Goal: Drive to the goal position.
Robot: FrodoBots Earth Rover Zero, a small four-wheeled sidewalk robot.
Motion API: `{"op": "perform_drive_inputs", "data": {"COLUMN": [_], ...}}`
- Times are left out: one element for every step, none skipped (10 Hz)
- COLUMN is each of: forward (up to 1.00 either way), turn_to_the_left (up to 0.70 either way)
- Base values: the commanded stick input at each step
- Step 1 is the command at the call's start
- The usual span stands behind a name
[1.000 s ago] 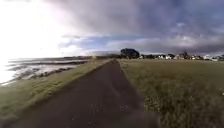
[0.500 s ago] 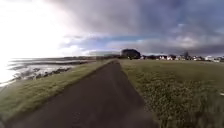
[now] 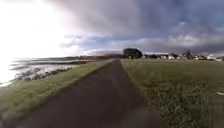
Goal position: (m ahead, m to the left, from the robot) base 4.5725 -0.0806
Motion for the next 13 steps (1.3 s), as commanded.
{"op": "perform_drive_inputs", "data": {"forward": [0.70,0.70,0.70,0.70,0.70,0.70,0.70,0.70,0.70,0.70,0.70,0.70,0.70], "turn_to_the_left": [0.00,0.00,0.00,0.00,0.00,0.00,0.00,0.00,0.00,0.00,0.00,0.00,0.00]}}
